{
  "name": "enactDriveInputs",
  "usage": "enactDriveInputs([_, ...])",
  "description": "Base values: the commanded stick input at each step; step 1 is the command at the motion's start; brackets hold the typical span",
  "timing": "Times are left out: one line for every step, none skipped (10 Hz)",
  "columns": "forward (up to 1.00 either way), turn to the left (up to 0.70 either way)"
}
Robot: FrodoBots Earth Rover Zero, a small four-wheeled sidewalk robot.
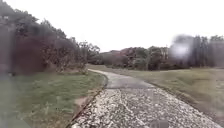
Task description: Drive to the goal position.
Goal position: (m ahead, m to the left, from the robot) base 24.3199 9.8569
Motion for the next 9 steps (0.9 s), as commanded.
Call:
enactDriveInputs([0.70,0.00])
enactDriveInputs([0.70,0.00])
enactDriveInputs([0.70,0.00])
enactDriveInputs([0.70,0.00])
enactDriveInputs([0.70,0.00])
enactDriveInputs([0.70,0.00])
enactDriveInputs([0.70,0.00])
enactDriveInputs([0.70,0.00])
enactDriveInputs([0.70,0.00])
